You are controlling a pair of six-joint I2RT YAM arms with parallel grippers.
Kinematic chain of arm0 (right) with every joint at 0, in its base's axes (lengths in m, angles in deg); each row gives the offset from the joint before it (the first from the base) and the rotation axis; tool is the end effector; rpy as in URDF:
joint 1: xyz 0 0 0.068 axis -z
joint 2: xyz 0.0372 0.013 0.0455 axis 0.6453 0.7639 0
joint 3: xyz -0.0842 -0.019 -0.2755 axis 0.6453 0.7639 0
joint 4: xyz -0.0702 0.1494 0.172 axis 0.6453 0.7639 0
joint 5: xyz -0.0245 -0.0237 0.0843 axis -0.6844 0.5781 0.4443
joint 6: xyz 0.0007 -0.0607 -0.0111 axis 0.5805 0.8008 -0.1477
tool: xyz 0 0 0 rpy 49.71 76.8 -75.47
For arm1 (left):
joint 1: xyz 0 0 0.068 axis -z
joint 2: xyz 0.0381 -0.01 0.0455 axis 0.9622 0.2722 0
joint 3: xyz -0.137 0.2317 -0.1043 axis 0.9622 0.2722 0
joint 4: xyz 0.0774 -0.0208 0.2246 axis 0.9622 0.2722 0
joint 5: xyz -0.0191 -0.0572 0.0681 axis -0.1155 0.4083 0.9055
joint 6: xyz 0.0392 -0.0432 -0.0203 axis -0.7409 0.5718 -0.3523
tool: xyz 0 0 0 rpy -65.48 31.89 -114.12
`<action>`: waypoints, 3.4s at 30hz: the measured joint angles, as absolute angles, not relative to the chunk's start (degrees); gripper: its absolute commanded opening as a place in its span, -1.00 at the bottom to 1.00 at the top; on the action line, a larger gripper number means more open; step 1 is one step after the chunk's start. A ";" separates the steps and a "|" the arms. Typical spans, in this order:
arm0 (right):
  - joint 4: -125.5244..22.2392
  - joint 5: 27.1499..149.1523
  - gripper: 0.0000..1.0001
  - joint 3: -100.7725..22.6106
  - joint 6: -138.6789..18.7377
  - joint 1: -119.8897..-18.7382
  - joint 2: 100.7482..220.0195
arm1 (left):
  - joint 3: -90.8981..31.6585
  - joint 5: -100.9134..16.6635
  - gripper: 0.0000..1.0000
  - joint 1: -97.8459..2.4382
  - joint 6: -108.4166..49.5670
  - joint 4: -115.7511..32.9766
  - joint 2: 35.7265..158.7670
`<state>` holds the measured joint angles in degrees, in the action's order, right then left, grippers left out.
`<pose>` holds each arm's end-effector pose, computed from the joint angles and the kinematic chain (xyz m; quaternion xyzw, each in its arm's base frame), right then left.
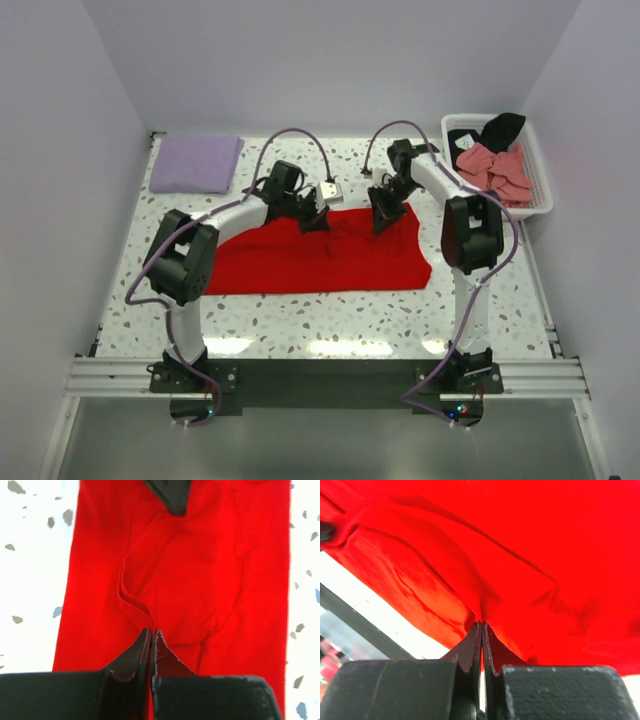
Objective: Fold and stack the t-shirts
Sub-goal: Fold the tshirt
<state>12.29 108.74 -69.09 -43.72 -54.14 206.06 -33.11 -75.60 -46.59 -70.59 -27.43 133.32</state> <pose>0.4058 0.1235 0.2001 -0.2055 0.9471 0.2450 0.0273 0.3486 -0.2173 0.2137 0.5301 0.7035 -0.3263 0.3430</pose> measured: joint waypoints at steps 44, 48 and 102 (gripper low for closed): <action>10.37 90.71 -0.43 -53.64 -30.09 -61.84 196.12 | -28.23 -56.87 -0.27 -64.27 -78.61 -7.65 125.32; 8.27 86.79 -0.47 -54.34 -29.76 -61.38 200.40 | -25.98 -53.15 -0.33 -65.27 -80.34 -7.78 125.93; -3.18 84.67 0.02 -67.69 -37.54 -49.68 196.07 | -27.05 -55.05 -0.46 -14.76 -66.13 -12.10 130.59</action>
